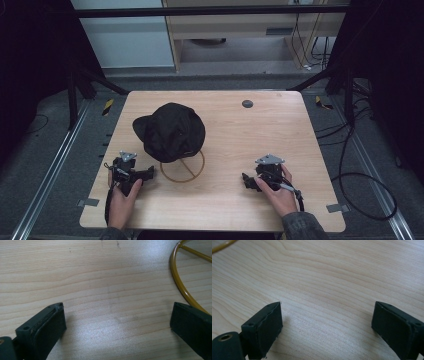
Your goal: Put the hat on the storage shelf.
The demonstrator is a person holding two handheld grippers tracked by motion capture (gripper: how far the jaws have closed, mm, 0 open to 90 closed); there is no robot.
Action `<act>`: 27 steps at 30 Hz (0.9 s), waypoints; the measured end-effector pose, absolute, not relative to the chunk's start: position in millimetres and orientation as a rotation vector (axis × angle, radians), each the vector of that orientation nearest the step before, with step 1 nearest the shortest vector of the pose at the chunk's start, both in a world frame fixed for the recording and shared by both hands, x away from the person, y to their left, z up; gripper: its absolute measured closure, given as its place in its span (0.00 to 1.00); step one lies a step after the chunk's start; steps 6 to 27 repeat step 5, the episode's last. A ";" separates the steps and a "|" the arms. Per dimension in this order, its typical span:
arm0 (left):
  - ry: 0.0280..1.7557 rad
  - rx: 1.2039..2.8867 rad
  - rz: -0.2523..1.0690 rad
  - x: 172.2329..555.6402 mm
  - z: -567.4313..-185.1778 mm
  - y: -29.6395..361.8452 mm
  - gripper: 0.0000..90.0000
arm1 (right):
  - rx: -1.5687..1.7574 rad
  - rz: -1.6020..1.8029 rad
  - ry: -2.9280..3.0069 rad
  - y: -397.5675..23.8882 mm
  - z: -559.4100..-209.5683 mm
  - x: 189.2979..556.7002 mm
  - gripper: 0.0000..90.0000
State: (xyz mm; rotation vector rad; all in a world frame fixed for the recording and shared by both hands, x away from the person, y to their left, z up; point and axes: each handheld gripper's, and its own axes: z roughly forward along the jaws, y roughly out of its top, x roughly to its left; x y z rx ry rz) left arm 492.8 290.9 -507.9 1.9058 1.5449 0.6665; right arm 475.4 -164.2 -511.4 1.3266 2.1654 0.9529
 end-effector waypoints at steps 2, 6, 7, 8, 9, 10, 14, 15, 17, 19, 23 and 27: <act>1.548 1.904 0.668 492.7 -508.0 290.7 0.00 | 1.323 0.953 2.170 -164.3 -511.5 475.0 0.10; 1.553 1.901 0.671 492.3 -507.9 290.3 0.00 | 1.310 0.957 2.184 -166.6 -511.5 472.8 0.10; 1.553 1.901 0.671 492.3 -507.9 290.3 0.00 | 1.310 0.957 2.184 -166.6 -511.5 472.8 0.10; 1.553 1.901 0.671 492.3 -507.9 290.3 0.00 | 1.310 0.957 2.184 -166.6 -511.5 472.8 0.10; 1.553 1.901 0.671 492.3 -507.9 290.3 0.00 | 1.310 0.957 2.184 -166.6 -511.5 472.8 0.10; 1.553 1.901 0.671 492.3 -507.9 290.3 0.00 | 1.310 0.957 2.184 -166.6 -511.5 472.8 0.10; 1.553 1.901 0.671 492.3 -507.9 290.3 0.00 | 1.310 0.957 2.184 -166.6 -511.5 472.8 0.10; 1.553 1.901 0.671 492.3 -507.9 290.3 0.00 | 1.310 0.957 2.184 -166.6 -511.5 472.8 0.10; 1.553 1.901 0.671 492.3 -507.9 290.3 0.00 | 1.310 0.957 2.184 -166.6 -511.5 472.8 0.10; 1.553 1.901 0.671 492.3 -507.9 290.3 0.00 | 1.310 0.957 2.184 -166.6 -511.5 472.8 0.10; 1.553 1.901 0.671 492.3 -507.9 290.3 0.00 | 1.310 0.957 2.184 -166.6 -511.5 472.8 0.10; 1.553 1.901 0.671 492.3 -507.9 290.3 0.00 | 1.310 0.957 2.184 -166.6 -511.5 472.8 0.10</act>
